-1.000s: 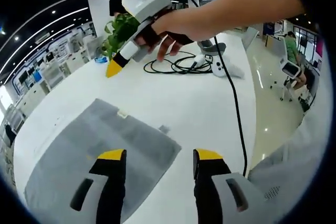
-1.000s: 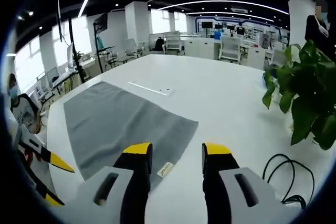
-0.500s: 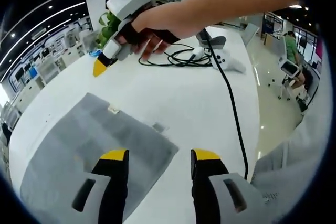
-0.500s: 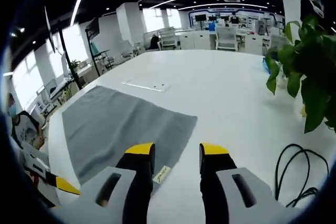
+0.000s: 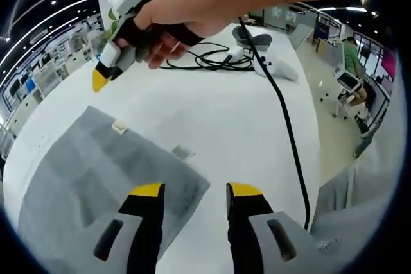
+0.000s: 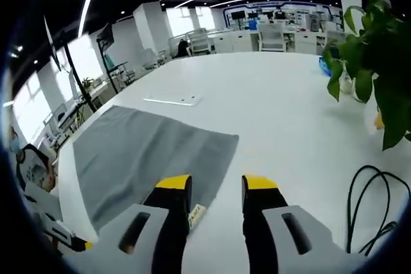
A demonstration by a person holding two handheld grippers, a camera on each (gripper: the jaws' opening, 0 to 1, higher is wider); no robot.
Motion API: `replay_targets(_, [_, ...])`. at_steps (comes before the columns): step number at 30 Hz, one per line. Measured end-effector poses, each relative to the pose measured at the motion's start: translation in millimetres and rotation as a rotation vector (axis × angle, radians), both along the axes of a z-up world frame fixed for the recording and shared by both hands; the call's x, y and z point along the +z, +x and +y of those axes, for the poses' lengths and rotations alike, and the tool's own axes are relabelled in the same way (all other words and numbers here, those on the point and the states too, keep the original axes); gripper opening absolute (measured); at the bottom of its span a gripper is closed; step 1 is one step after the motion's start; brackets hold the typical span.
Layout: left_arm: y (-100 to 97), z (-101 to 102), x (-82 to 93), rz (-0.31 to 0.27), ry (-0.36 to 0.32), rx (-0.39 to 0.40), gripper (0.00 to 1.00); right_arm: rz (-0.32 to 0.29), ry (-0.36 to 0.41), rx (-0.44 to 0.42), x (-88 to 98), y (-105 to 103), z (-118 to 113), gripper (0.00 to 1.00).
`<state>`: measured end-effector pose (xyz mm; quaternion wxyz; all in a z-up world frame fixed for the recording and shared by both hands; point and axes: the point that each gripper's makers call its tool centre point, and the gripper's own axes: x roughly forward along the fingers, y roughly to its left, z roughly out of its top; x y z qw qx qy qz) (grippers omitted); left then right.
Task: Fold the towel on the table until its edges align and the towel forms a compact rectangular stack.
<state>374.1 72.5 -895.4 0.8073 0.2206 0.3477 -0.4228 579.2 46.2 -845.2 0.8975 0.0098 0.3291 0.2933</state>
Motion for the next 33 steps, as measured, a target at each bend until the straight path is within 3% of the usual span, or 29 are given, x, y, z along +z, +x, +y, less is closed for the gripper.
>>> replay_targets(9, [3.3, -3, -14.7, 0.047, -0.007, -0.007, 0.27, 0.006, -0.014, 0.014, -7.6, 11, 6, 0.29])
replay_targets(16, [7.2, -4, -20.2, 0.046, -0.012, -0.001, 0.25, 0.004, -0.024, 0.014, -11.6, 21, 8, 0.28])
replay_targets(20, [11.2, -2, -20.4, 0.031, -0.005, 0.004, 0.19, 0.011, -0.033, 0.013, -20.3, 28, 12, 0.28])
replay_targets(23, [15.4, 3, -20.3, 0.021, 0.012, 0.031, 0.08, 0.013, -0.041, 0.018, -25.7, 32, 17, 0.28])
replay_targets(33, [14.9, 2, -20.8, 0.027, 0.003, 0.022, 0.07, 0.018, -0.073, 0.018, -46.9, 49, 32, 0.28])
